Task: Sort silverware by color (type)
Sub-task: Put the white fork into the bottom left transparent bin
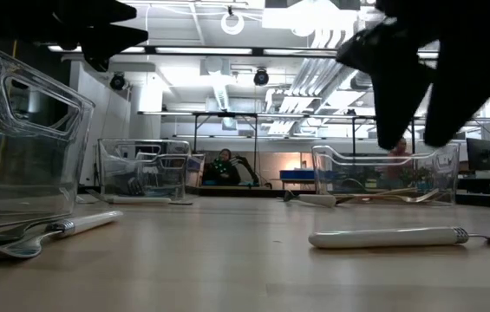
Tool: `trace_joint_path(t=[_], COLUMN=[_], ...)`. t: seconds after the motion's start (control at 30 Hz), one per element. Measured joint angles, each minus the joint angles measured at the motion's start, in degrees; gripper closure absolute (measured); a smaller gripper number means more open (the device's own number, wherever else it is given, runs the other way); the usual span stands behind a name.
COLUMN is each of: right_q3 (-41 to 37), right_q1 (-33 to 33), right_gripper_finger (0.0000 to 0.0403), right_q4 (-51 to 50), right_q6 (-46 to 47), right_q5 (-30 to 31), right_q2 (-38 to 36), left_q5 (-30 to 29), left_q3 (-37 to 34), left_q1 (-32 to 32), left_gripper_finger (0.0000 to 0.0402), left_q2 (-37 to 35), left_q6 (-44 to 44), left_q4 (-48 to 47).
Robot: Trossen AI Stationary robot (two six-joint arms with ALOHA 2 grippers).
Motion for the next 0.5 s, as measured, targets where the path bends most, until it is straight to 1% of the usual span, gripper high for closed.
trace_joint_path(t=[0.1, 0.17, 0.3, 0.37, 0.5], right_q3=[-1.1, -2.5, -4.1, -5.4, -8.5], right_q1=[0.1, 0.2, 0.0, 0.0, 0.0], right_gripper_finger=[0.0213, 0.0213, 0.0213, 0.0213, 0.0213], right_q4=[-0.5, -1.2, -0.2, 2.0, 4.9], right_q6=[0.6, 1.9, 3.5, 3.6, 5.7], right_q5=[-4.0, -5.6, -5.3, -5.3, -6.8], right_q2=[1.5, 1.6, 1.6, 1.6, 1.6], left_q5=[0.0, 0.0, 0.0, 0.0, 0.0], left_q3=[0.0, 0.0, 0.0, 0.0, 0.0], left_q1=[0.0, 0.0, 0.0, 0.0, 0.0], left_gripper_finger=[0.0190, 0.0190, 0.0190, 0.0190, 0.0190], left_q2=[0.0, 0.0, 0.0, 0.0, 0.0], left_q6=[-0.1, -0.1, -0.1, -0.1, -0.1], left_q4=[-0.5, -0.6, -0.3, -0.3, -0.3])
